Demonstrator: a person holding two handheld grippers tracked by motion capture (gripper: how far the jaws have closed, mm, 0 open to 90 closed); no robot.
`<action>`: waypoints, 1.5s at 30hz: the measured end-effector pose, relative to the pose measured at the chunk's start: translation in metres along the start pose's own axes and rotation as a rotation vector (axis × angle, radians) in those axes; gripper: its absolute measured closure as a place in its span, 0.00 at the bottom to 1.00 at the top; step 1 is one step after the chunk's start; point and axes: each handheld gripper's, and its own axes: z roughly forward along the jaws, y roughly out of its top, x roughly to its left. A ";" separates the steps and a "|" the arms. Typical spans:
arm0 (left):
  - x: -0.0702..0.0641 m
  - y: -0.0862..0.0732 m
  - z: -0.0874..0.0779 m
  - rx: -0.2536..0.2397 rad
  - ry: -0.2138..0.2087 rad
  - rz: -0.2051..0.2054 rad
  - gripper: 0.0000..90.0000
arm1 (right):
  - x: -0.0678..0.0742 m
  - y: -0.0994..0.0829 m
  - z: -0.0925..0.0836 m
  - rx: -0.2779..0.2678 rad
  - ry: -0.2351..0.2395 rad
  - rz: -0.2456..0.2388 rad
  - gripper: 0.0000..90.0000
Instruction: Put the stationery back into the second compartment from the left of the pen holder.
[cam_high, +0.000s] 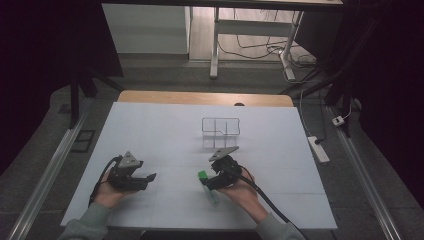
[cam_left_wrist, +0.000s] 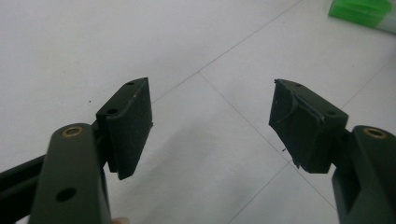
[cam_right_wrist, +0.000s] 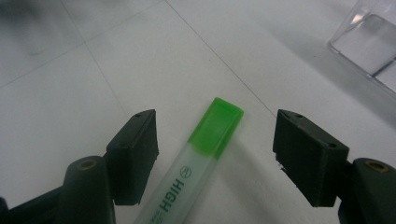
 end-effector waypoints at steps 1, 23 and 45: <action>0.000 0.000 0.000 0.002 -0.001 0.000 0.33 | 0.000 0.001 0.004 0.005 0.000 0.001 0.34; 0.003 -0.002 0.001 0.009 0.003 0.000 0.32 | 0.007 0.001 0.039 0.104 -0.064 -0.026 0.43; 0.003 -0.003 0.003 0.018 0.007 0.004 0.32 | 0.004 0.003 0.032 0.105 -0.079 -0.041 0.74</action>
